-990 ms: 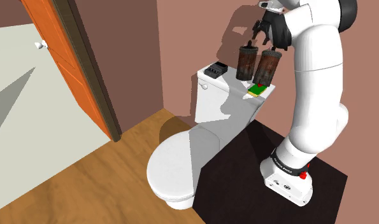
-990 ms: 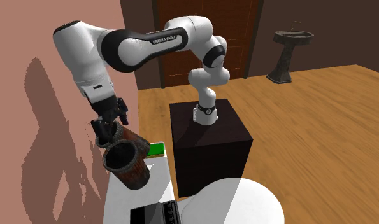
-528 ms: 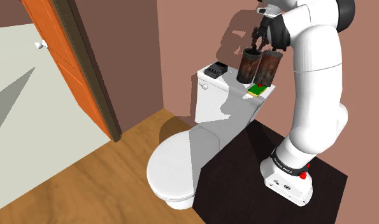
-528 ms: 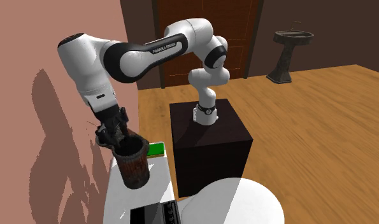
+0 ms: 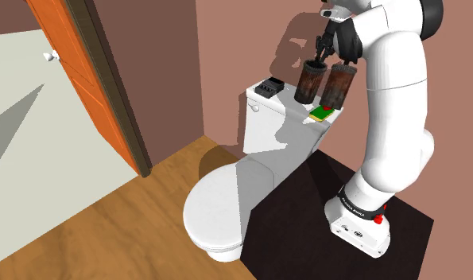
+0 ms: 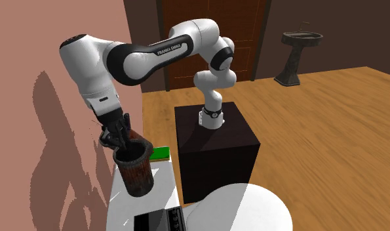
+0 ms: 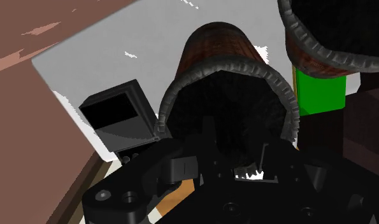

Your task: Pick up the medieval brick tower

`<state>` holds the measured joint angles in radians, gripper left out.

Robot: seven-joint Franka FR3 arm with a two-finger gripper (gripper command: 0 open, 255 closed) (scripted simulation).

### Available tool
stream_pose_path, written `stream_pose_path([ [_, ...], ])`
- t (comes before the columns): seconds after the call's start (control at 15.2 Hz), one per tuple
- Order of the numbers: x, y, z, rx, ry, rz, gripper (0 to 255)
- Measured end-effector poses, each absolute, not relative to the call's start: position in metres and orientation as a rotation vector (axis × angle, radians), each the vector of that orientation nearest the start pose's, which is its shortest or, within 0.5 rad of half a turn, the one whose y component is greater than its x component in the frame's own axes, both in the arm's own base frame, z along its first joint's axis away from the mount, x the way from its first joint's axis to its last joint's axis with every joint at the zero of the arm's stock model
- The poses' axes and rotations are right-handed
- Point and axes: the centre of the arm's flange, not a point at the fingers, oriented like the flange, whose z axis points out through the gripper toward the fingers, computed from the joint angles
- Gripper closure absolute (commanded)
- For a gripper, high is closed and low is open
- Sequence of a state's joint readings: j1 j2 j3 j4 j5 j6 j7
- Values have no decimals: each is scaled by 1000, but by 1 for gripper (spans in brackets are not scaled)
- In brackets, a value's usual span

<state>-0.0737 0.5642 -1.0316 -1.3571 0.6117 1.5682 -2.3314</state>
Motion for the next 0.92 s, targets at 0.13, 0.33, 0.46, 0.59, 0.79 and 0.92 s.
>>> stream_pose_path([
  [0.13,467,-471,504,-2480,-1791,-219,255],
  [0.33,467,-472,516,-2479,-1790,-218,255],
  [0.46,468,-471,527,-2479,-1789,-219,255],
  [0.59,467,-471,536,-2479,-1790,-219,255],
  [0.79,466,-471,554,-2479,-1790,-219,255],
  [0.92,467,-473,564,-2479,-1789,-219,255],
])
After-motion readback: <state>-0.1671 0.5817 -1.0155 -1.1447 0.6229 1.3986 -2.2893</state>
